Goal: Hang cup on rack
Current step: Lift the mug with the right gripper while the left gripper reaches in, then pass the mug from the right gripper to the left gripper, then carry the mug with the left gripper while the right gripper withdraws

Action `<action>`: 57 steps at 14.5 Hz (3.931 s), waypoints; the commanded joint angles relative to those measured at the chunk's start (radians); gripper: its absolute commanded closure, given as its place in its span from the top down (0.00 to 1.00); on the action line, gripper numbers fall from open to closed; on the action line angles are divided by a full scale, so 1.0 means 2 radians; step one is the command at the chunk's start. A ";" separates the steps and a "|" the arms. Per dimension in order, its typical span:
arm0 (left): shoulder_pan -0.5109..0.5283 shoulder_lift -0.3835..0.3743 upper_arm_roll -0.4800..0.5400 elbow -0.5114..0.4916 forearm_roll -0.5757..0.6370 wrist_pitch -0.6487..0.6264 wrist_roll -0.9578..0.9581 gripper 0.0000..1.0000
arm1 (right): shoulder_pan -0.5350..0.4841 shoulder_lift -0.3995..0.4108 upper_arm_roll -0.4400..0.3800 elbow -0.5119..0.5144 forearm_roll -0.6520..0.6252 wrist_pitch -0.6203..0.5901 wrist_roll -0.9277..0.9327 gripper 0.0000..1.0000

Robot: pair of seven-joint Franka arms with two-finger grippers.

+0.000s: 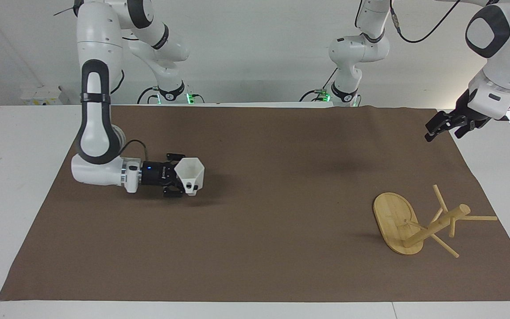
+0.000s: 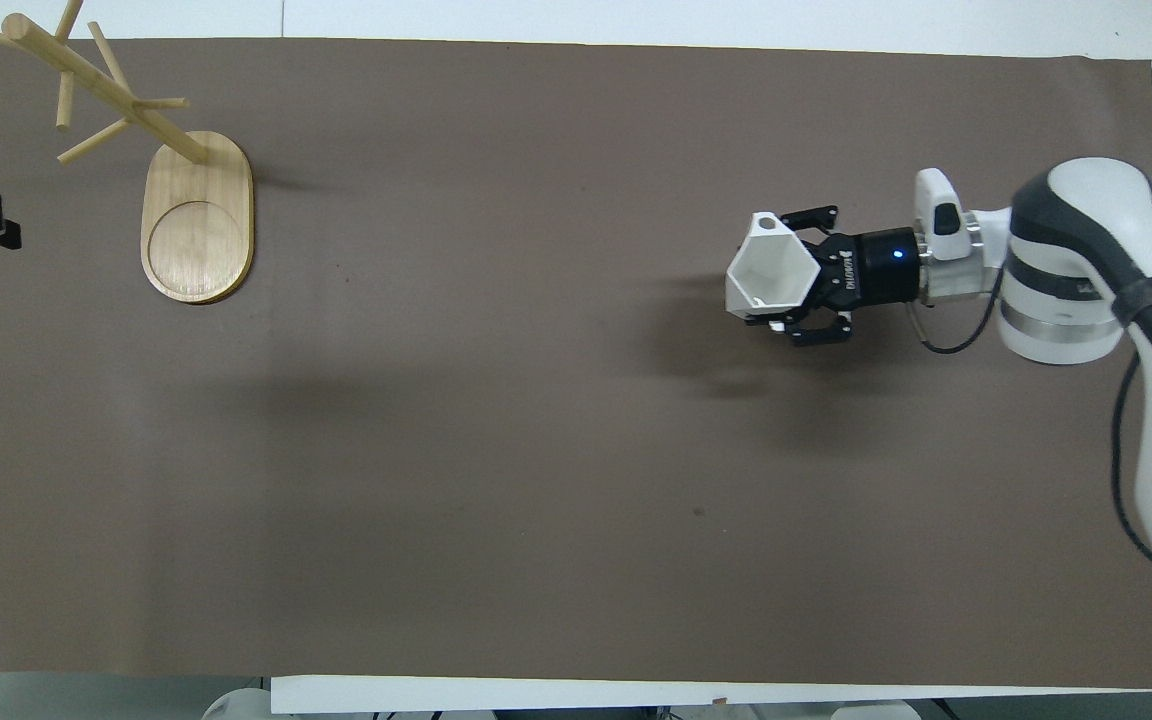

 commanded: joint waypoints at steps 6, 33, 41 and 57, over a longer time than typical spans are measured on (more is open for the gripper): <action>-0.175 -0.026 0.001 -0.060 0.006 0.079 -0.211 0.99 | 0.147 0.003 -0.003 0.019 0.155 0.176 0.041 0.30; -0.236 0.080 0.005 -0.025 -0.026 0.149 -0.231 0.00 | 0.268 -0.020 -0.001 0.046 0.232 0.368 0.076 1.00; -0.160 -0.003 0.007 -0.087 -0.073 0.182 -0.232 0.00 | 0.106 -0.106 -0.003 -0.044 0.031 0.236 0.074 1.00; -0.124 0.024 0.006 -0.348 -0.189 0.796 -0.261 0.00 | -0.120 -0.148 -0.002 0.164 -0.684 -0.121 0.489 1.00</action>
